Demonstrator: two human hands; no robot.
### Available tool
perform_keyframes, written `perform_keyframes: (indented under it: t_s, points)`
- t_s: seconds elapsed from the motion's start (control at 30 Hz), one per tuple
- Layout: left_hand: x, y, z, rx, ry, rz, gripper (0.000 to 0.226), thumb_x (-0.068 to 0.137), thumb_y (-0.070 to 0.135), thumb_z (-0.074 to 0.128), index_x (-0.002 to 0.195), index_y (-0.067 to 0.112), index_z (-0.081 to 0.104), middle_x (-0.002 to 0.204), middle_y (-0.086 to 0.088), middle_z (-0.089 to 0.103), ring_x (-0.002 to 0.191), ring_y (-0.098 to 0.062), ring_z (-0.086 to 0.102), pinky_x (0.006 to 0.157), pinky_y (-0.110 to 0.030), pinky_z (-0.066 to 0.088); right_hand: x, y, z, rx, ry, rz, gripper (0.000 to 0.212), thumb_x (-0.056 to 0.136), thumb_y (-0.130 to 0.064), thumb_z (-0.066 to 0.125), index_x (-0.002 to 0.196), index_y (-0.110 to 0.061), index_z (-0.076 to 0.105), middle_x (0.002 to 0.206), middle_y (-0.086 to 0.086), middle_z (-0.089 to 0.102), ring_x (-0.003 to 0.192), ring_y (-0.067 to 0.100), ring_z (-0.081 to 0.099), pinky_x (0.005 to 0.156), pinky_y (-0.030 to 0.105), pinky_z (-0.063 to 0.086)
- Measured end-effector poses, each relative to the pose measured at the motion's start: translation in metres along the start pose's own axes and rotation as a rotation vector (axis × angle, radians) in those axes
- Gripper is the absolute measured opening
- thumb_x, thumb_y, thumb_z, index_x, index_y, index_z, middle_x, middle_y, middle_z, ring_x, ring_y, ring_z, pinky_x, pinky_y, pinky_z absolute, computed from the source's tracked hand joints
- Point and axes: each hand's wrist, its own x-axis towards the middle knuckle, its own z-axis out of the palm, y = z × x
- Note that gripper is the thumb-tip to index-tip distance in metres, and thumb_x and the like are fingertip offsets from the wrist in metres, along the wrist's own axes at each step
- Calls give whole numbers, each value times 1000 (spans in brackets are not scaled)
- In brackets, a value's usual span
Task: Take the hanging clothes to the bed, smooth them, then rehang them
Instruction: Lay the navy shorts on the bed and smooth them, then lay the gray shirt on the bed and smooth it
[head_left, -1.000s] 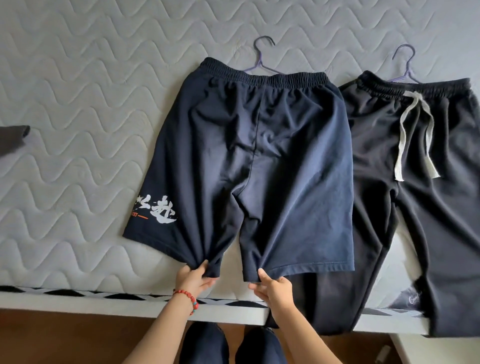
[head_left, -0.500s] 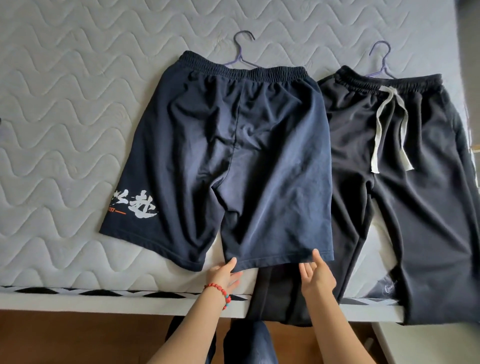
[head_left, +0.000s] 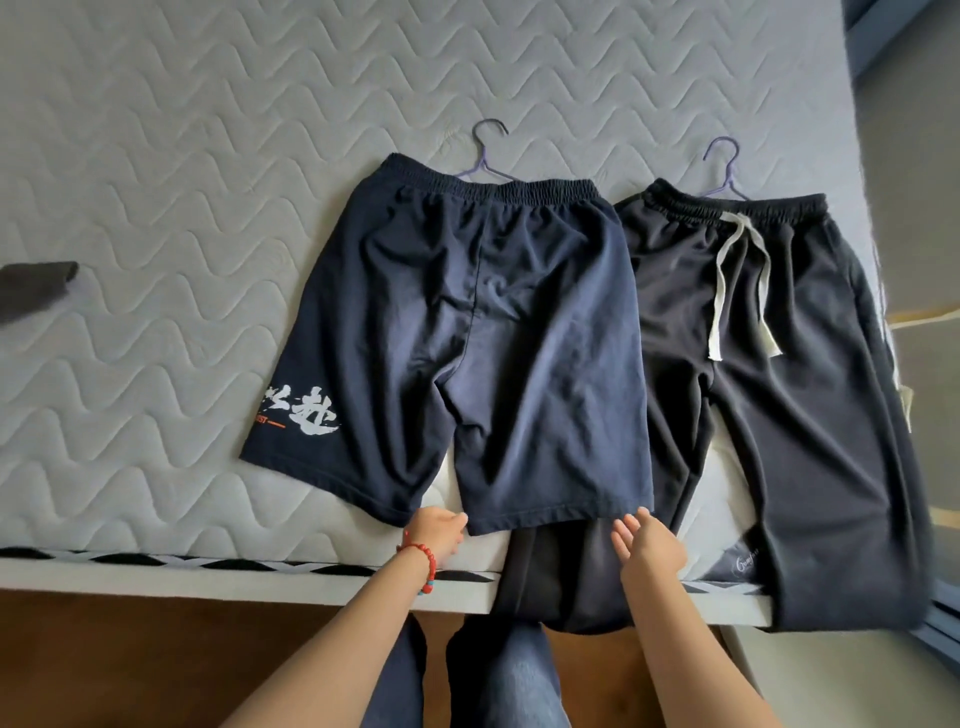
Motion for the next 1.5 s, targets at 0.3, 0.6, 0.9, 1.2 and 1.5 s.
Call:
perform_keyframes:
  t_s: [0.3,0.6,0.9,1.2,1.5]
  points:
    - [-57,-2,-115,-21,125,159,20,88,21,53,69,17,57,71,-4,62,66,-19,57,68,-27,45,-94,11,8,-937,-367,-549,26,88,-19,55,109,-8,65,106,15,68,106,31,60,81,30,40]
    - [-98,-122,-231,-251,159,133,16,84,24,53,71,15,56,68,-5,60,56,-14,52,48,-21,37,-203,101,54,-1674,-654,-763,19,87,-15,45,81,-14,63,85,7,57,89,26,56,74,28,39]
    - [-110,-328,-389,-593,344,1,14,92,13,48,80,9,54,67,-5,58,55,-15,50,45,-21,34,-288,240,108,-1666,-753,-705,23,83,-5,54,63,-13,63,64,9,60,61,24,54,58,27,42]
    - [-118,-435,-464,-872,420,-100,15,94,14,47,95,3,56,75,-8,59,66,-18,55,58,-25,41,-386,351,171,-1777,-870,-680,21,85,-3,54,65,-7,57,56,7,55,39,14,46,36,14,29]
    - [-68,-472,-548,-1120,395,-329,22,92,20,51,103,1,58,83,-11,62,79,-25,58,69,-33,45,-471,446,298,-1844,-892,-680,25,87,1,50,63,-7,51,57,9,50,30,8,41,35,12,31]
